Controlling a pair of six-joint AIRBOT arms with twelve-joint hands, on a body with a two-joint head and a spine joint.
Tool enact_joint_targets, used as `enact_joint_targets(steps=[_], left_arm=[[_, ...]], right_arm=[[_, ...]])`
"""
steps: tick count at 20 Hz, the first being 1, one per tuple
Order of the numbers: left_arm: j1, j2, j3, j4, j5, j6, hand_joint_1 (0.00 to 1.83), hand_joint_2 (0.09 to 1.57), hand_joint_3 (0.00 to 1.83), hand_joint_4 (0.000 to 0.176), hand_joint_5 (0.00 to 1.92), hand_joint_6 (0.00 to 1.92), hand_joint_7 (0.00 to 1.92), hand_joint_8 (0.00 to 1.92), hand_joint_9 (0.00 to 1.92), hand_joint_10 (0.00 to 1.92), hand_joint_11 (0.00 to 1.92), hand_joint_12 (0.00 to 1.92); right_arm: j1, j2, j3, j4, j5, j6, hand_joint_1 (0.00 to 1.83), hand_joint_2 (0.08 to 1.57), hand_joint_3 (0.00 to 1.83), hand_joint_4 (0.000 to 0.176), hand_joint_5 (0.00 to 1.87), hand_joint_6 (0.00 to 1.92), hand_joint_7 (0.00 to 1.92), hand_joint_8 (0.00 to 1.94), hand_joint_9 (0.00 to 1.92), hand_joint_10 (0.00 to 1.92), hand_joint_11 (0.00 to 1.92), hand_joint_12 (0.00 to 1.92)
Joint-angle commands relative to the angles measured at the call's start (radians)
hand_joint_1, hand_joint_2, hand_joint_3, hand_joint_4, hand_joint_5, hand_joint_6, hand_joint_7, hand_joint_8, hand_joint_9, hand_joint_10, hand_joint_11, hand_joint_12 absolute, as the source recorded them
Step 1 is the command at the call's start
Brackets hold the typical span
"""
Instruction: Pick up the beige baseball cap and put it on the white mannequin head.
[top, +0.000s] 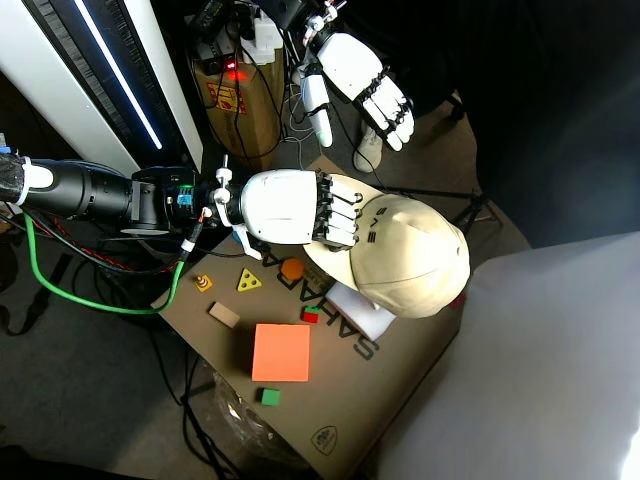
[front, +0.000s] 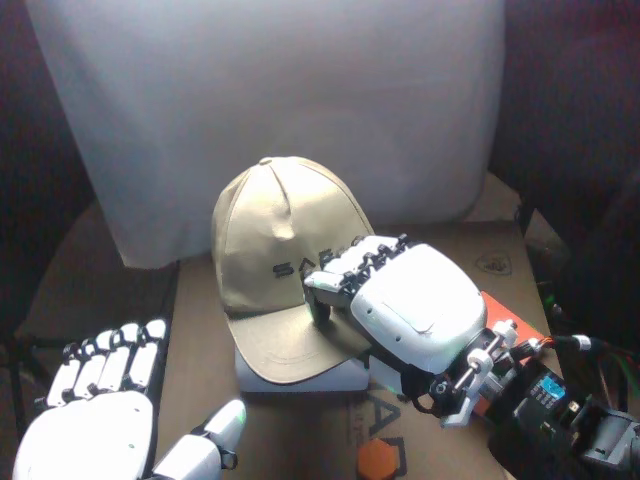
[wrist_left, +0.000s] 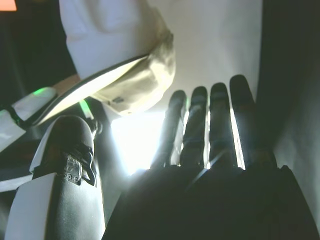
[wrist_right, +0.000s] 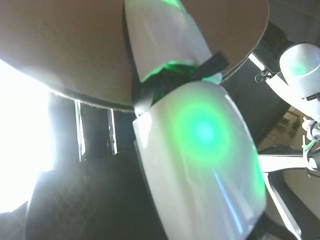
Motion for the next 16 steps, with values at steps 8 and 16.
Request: enact_joint_targets(steps=[8, 16], left_arm=[[0.003, -0.02, 0.005, 0.06, -0.108, -0.011, 0.0, 1.16, 0.0, 0.0, 0.05, 0.0, 0.06, 0.01, 0.07, 0.0, 0.0, 0.35], [0.01, -0.018, 0.004, 0.062, -0.124, -0.011, 0.0, 1.16, 0.0, 0.0, 0.05, 0.0, 0.06, 0.01, 0.07, 0.0, 0.0, 0.35]], right_arm=[[-0.013, 0.004, 0.002, 0.0, 0.011, -0.008, 0.9, 1.05, 0.0, 0.0, 0.58, 0.0, 0.64, 0.0, 0.53, 0.01, 0.18, 1.15], [-0.047, 0.064, -0.041, -0.056, 0.004, 0.006, 0.75, 1.01, 0.0, 0.0, 0.33, 0.0, 0.29, 0.0, 0.29, 0.0, 0.0, 1.06]])
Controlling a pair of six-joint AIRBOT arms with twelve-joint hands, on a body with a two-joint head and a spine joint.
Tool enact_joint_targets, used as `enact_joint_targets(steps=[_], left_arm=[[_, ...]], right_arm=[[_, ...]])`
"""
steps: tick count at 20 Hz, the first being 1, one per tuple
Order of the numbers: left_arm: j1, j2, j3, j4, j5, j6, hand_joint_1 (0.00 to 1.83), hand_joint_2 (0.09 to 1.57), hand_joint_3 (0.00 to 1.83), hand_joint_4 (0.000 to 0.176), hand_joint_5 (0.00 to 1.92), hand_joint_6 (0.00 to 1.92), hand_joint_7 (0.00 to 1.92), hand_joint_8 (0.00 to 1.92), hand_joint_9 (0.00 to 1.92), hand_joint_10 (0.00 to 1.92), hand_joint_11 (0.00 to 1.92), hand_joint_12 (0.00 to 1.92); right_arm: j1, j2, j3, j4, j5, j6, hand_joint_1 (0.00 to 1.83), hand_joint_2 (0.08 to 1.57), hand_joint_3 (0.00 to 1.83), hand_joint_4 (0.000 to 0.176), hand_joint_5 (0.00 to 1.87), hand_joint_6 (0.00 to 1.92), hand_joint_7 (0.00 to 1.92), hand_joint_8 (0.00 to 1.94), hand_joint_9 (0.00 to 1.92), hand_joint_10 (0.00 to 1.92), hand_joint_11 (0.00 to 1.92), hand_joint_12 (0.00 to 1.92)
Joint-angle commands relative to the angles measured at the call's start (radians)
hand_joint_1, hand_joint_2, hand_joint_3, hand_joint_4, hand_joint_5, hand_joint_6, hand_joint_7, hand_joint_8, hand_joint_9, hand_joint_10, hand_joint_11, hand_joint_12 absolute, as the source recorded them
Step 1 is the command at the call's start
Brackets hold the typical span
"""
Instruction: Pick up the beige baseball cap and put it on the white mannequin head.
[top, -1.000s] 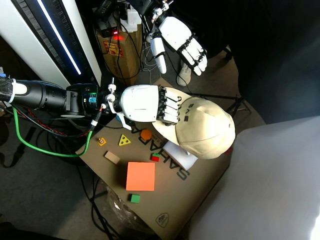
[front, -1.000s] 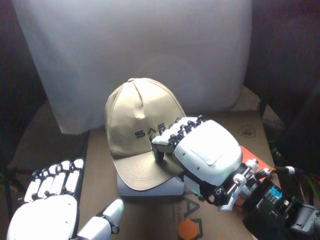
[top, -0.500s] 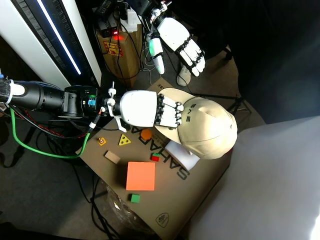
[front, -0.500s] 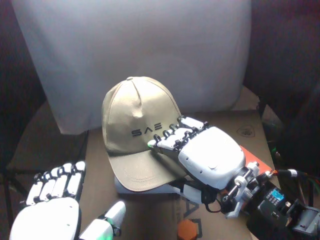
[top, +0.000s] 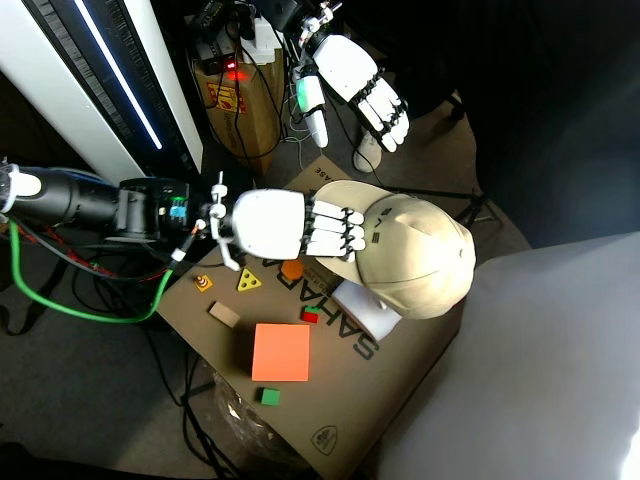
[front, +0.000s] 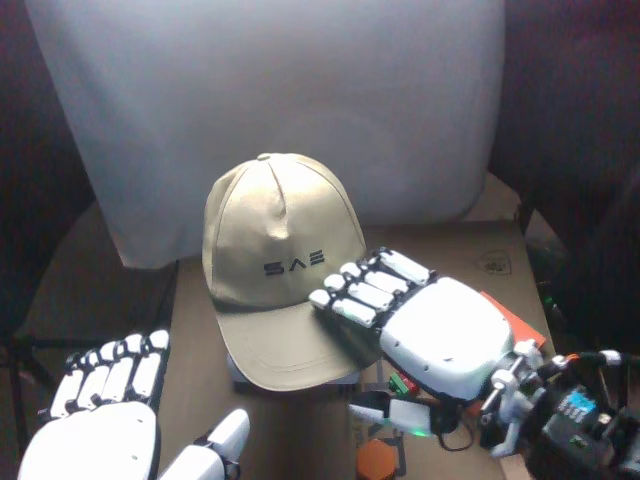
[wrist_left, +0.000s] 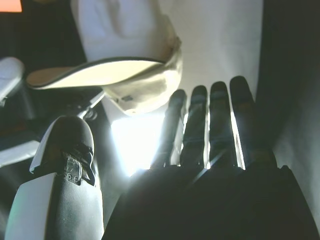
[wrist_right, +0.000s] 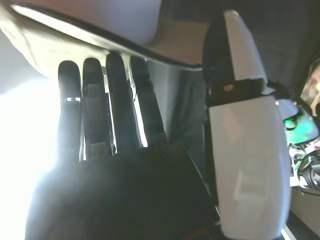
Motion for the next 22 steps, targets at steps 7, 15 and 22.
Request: enact_joint_targets(steps=[7, 15, 22], left_arm=[[-0.013, 0.012, -0.02, 0.07, -0.127, -0.001, 0.0, 1.16, 0.0, 0.0, 0.06, 0.0, 0.05, 0.0, 0.06, 0.0, 0.0, 0.4], [-0.189, 0.107, -0.098, 0.014, -0.076, 0.004, 0.5, 1.07, 0.0, 0.0, 0.45, 0.01, 0.54, 0.02, 0.57, 0.04, 0.22, 0.82], [-0.3, 0.241, -0.217, -0.032, -0.065, 0.004, 0.97, 1.18, 0.0, 0.129, 0.82, 1.27, 0.67, 1.39, 0.71, 1.56, 0.68, 1.71]], right_arm=[[0.008, 0.233, -0.225, -0.051, 0.071, 0.048, 0.48, 1.04, 0.0, 0.008, 0.14, 0.0, 0.14, 0.0, 0.13, 0.0, 0.0, 0.76], [0.212, 0.604, -0.48, 0.351, -0.602, -0.143, 0.63, 1.01, 0.0, 0.0, 0.68, 0.03, 0.74, 0.05, 0.69, 0.2, 0.38, 1.27], [0.406, 0.789, -0.632, 0.472, -0.852, -0.361, 0.95, 1.02, 0.0, 0.0, 0.66, 1.57, 0.72, 1.67, 0.81, 1.88, 0.98, 1.91]])
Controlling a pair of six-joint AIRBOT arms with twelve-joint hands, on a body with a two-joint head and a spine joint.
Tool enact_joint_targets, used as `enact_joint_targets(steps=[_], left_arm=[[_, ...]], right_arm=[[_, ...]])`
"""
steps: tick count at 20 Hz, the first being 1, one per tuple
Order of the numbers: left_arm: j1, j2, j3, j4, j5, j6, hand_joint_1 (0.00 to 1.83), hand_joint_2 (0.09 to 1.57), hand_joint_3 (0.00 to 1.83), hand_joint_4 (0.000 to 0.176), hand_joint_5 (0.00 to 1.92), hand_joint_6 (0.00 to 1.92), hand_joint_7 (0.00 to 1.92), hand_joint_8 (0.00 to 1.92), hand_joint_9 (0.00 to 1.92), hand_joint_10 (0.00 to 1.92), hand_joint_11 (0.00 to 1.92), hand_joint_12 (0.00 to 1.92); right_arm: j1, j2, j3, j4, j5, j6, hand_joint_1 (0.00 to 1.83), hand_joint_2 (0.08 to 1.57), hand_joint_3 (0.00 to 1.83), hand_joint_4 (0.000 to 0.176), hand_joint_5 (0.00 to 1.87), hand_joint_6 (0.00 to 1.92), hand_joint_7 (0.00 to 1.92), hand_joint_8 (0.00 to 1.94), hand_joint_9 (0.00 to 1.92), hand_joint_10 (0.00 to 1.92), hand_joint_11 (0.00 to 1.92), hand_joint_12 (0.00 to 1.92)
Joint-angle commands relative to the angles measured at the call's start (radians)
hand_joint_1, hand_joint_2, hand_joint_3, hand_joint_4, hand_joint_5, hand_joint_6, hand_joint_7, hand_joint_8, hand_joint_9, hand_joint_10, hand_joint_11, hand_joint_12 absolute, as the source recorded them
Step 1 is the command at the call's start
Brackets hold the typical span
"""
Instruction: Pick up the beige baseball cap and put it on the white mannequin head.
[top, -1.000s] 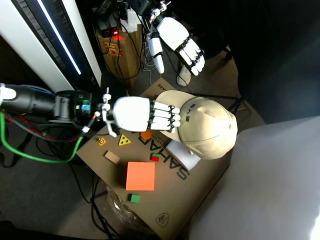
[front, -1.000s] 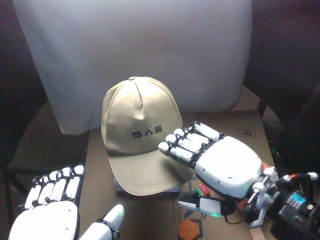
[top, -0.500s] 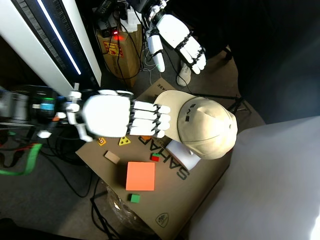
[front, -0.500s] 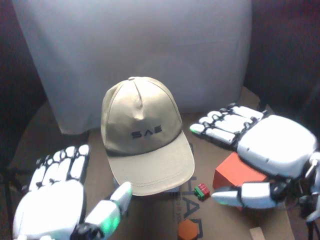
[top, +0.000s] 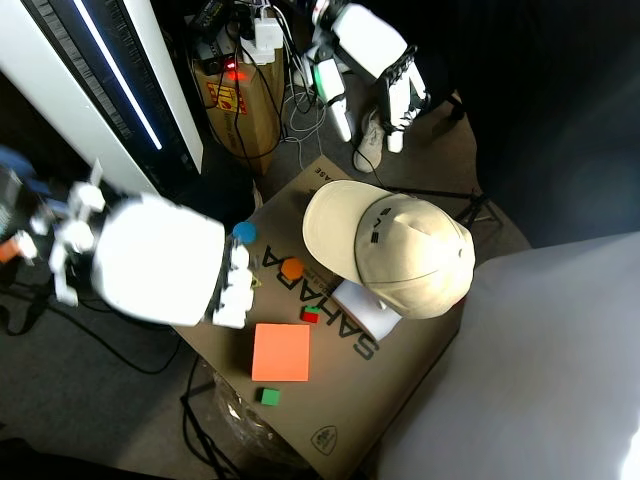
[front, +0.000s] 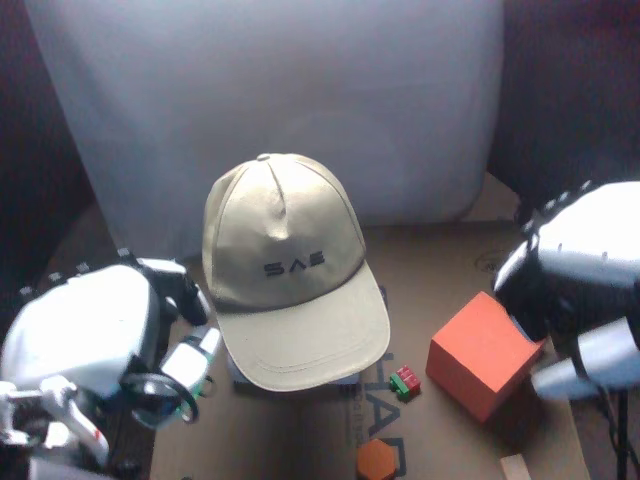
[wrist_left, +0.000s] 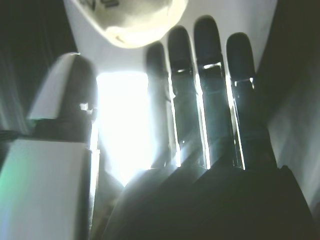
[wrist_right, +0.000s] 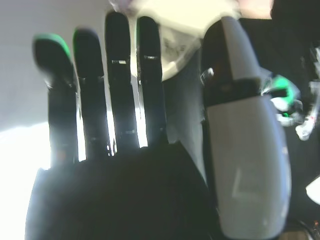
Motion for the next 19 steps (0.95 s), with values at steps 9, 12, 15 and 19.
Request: enact_joint_targets(steps=[9, 12, 15, 19], left_arm=[[-0.121, 0.026, -0.091, 0.051, -0.089, -0.004, 1.45, 1.14, 0.0, 0.0, 1.1, 1.92, 1.21, 1.92, 1.29, 1.92, 1.39, 1.92], [-0.128, 0.029, -0.101, 0.046, -0.09, -0.004, 1.49, 1.14, 0.0, 0.0, 1.17, 1.92, 1.29, 1.92, 1.36, 1.92, 1.46, 1.92], [-0.135, 0.033, -0.1, 0.049, -0.09, -0.004, 1.47, 1.14, 0.0, 0.0, 1.18, 1.92, 1.3, 1.92, 1.37, 1.92, 1.46, 1.92], [-0.135, 0.034, -0.102, 0.06, -0.09, -0.004, 1.47, 1.15, 0.0, 0.0, 1.17, 1.92, 1.29, 1.92, 1.36, 1.92, 1.46, 1.92]], right_arm=[[-0.127, -0.127, -0.046, 0.251, 0.234, -0.356, 1.5, 1.24, 0.07, 0.0, 1.21, 1.92, 1.36, 1.94, 1.53, 1.92, 1.77, 1.92], [-0.15, -0.165, -0.031, 0.245, 0.234, -0.381, 1.47, 1.25, 0.1, 0.0, 1.22, 1.92, 1.35, 1.94, 1.54, 1.92, 1.78, 1.92], [-0.134, -0.149, -0.055, 0.245, 0.208, -0.356, 1.49, 1.11, 0.39, 0.0, 1.21, 1.92, 1.37, 1.94, 1.55, 1.92, 1.78, 1.92], [-0.108, -0.124, -0.081, 0.246, 0.18, -0.32, 1.51, 0.95, 0.73, 0.067, 1.23, 1.92, 1.41, 1.94, 1.57, 1.92, 1.79, 1.92]])
